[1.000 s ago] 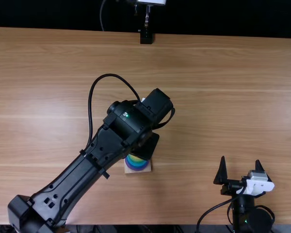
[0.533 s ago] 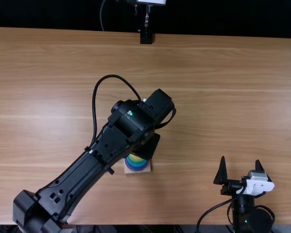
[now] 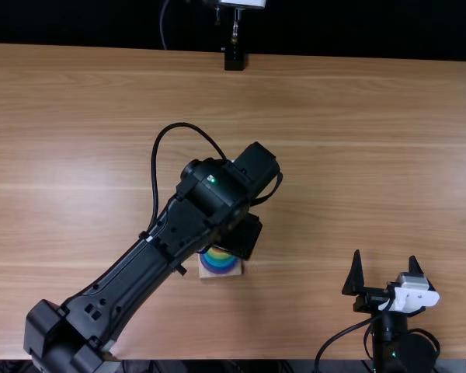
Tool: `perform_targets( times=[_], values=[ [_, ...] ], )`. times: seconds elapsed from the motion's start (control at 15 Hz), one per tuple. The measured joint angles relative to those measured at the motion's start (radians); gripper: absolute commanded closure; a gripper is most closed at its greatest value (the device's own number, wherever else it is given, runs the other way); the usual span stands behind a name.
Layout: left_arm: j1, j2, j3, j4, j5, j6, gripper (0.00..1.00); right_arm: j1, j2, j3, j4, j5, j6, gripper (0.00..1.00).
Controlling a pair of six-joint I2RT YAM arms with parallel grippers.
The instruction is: Build the Hanoi tower: stack the rings onto the peg from bottom to top in this color order: purple, dark blue, light blue, dark green, light green, yellow, orange.
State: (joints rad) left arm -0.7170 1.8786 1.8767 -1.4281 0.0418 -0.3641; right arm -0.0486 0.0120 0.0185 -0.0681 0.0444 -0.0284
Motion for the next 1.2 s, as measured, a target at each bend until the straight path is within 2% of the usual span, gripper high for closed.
perform_targets(
  times=[0.2, 0.27, 0.33, 0.4, 0.47, 0.53, 0.73, 0.87, 0.93, 1.0, 1.07, 1.2],
  values=[
    [0.093, -0.013, 0.027, 0.111, 0.010, 0.000, 0.00, 0.000, 0.000, 0.000, 0.000, 0.000, 0.000, 0.00],
    [0.148, -0.062, 0.027, 0.172, 0.010, 0.001, 0.00, 0.000, 0.000, 0.000, 0.000, 0.000, 0.000, 0.00],
    [0.212, -0.140, 0.027, 0.243, 0.001, 0.001, 0.00, 0.000, 0.000, 0.000, 0.000, 0.000, 0.000, 0.00],
    [0.282, -0.251, -0.002, 0.309, -0.025, 0.000, 0.00, 0.000, 0.000, 0.000, 0.000, 0.000, 0.000, 0.00],
    [0.349, -0.381, -0.082, 0.344, -0.055, 0.000, 0.00, 0.000, 0.000, 0.000, 0.000, 0.000, 0.000, 0.00],
    [0.414, -0.529, -0.208, 0.419, -0.073, 0.001, 0.00, 0.000, 0.000, 0.000, 0.000, 0.000, 0.000, 0.00],
    [0.588, -0.898, -0.719, 0.833, -0.090, -0.001, 0.00, 0.000, 0.000, 0.000, 0.001, 0.000, 0.000, 0.00],
    [0.632, -1.133, -1.069, 1.136, -0.089, 0.000, 0.00, 0.000, 0.000, 0.000, 0.000, 0.000, 0.000, 0.00],
    [0.634, -1.245, -1.218, 1.266, -0.074, 0.000, 0.00, 0.000, 0.000, 0.000, 0.000, 0.000, 0.000, 0.00],
    [0.634, -1.356, -1.359, 1.384, -0.046, 0.000, 0.00, 0.000, 0.000, 0.000, 0.000, 0.000, 0.000, 0.00],
    [0.634, -1.474, -1.499, 1.450, -0.022, 0.000, 0.00, 0.000, 0.000, 0.000, 0.000, 0.000, 0.000, 0.00],
    [0.634, -1.619, -1.647, 1.421, -0.004, 0.000, 0.00, 0.000, 0.000, 0.000, 0.000, 0.000, 0.000, 0.00]
  ],
)
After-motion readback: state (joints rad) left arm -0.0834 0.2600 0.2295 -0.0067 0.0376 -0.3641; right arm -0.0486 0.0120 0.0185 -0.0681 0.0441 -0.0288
